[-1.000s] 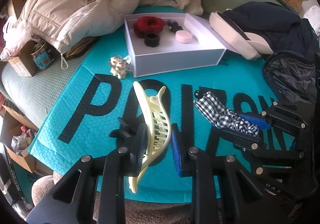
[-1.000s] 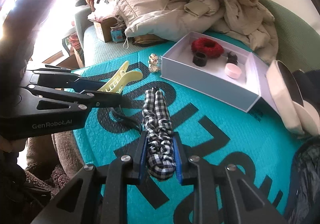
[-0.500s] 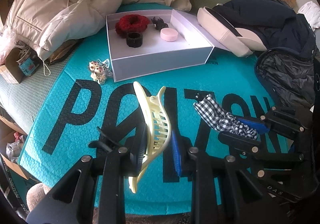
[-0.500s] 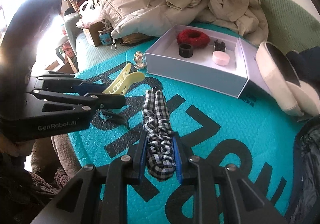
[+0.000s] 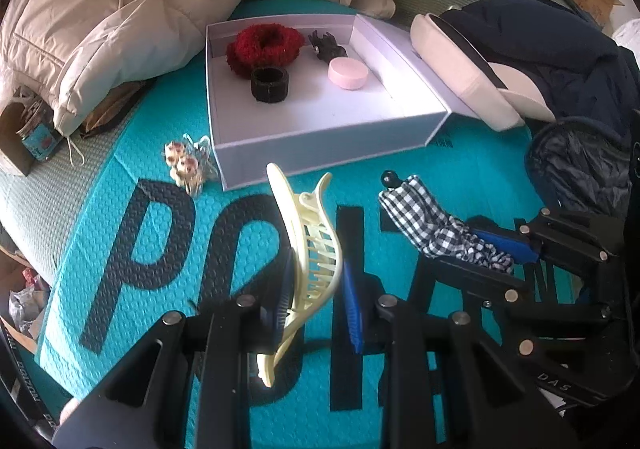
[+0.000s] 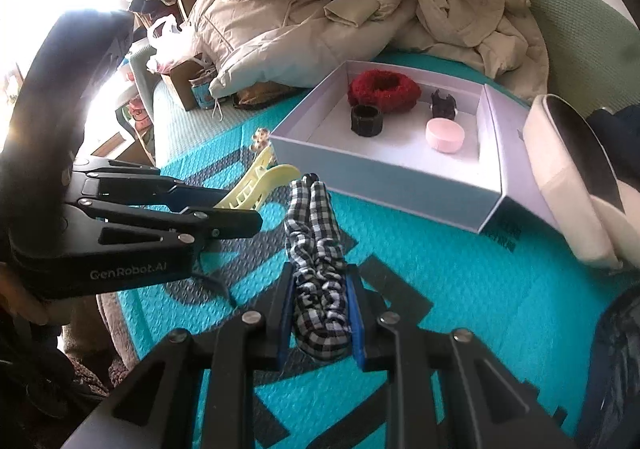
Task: Organize objects
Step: 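Carry the claw clip in the left tool and scrunchie in the right tool over the box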
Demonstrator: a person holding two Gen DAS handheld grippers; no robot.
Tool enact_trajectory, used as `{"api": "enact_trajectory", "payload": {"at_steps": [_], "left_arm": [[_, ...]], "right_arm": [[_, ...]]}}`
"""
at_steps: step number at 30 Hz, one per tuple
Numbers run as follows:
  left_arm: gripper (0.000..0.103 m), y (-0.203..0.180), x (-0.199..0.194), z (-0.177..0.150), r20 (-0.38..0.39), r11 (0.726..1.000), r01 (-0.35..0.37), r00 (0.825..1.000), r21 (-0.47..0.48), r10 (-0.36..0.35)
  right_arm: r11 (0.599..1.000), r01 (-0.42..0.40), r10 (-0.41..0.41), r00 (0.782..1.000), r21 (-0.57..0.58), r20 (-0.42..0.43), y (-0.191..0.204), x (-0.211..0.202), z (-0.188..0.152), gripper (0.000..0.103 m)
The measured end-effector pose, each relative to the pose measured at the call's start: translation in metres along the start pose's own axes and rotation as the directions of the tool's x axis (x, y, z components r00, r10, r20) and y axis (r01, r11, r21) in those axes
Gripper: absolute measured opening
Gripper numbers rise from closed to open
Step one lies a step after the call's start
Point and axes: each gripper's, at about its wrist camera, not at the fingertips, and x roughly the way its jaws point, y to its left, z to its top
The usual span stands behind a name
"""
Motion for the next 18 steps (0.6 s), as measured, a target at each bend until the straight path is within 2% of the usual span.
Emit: {"api": "enact_trajectory", "payload": {"at_steps": [18], "left_arm": [[0.023, 0.008, 0.011, 0.073, 0.030, 0.999, 0.025, 0.999, 0.021, -0.026]], "right_arm": [[1.000, 0.005, -0.005, 0.999, 0.005, 0.035, -0.035, 0.013, 0.051, 0.023]]}}
